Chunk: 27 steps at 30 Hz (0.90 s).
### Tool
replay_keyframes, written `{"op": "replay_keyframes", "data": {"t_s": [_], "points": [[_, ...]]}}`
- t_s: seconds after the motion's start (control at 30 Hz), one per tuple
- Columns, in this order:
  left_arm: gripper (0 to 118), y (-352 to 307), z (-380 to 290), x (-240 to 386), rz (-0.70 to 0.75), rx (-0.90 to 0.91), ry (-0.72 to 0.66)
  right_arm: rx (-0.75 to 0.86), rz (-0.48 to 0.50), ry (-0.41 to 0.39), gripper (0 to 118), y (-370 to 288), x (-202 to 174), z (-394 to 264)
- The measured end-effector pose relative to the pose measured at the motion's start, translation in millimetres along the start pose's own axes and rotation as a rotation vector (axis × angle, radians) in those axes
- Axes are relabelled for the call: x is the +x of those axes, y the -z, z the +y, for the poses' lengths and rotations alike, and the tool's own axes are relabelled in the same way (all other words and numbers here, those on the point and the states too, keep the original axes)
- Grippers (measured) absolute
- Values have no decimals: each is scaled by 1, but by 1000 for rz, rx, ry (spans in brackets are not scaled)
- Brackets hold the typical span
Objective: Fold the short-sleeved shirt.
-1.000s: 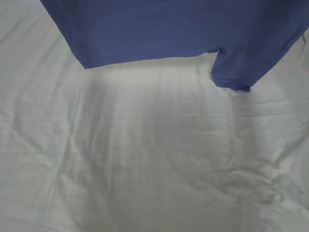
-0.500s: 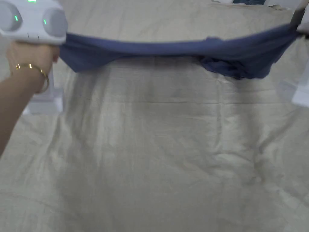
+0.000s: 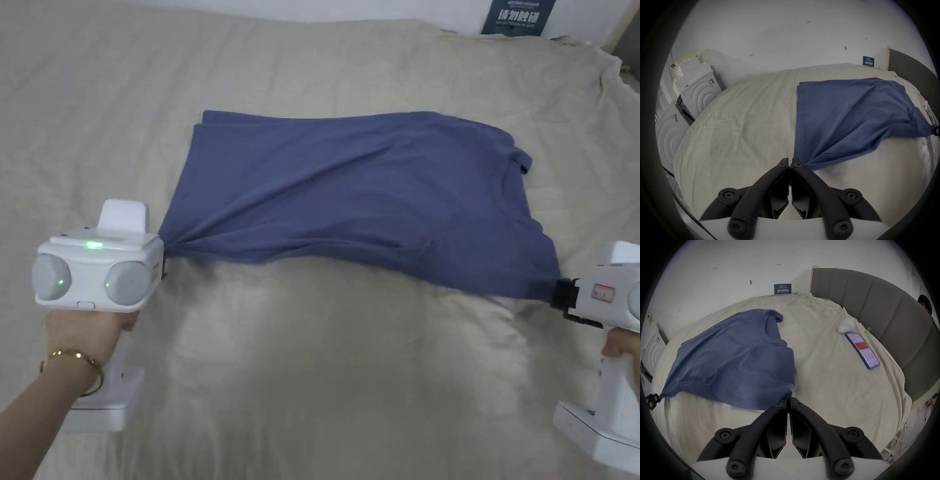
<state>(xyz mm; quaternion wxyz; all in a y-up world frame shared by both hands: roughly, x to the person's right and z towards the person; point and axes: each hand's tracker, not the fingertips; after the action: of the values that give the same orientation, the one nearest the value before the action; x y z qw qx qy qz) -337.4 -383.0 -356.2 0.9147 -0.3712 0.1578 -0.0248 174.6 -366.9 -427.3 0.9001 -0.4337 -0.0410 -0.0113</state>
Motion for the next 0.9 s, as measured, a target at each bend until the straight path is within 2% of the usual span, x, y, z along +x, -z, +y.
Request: {"op": "replay_keyframes", "data": {"t_s": [0.13,0.2,0.33,0.5,0.77,0.9], "points": [[0,-44,-27,-28,0,25,-73,14,44,31,2,-42,25,-29],[0,-66,-42,-40,-16,42,-140,22,50,48,2,-59,38,-40],[0,-100,-72,-54,-40,62,-186,32,58,72,2,-90,54,-65],[0,-128,-113,-62,-57,65,-236,27,60,37,2,-116,68,-99],[0,-136,-164,-66,-57,-8,-226,-52,39,38,2,-112,82,-148],[0,-131,-175,-58,-34,-36,-125,-86,24,22,2,-103,79,-160]]}}
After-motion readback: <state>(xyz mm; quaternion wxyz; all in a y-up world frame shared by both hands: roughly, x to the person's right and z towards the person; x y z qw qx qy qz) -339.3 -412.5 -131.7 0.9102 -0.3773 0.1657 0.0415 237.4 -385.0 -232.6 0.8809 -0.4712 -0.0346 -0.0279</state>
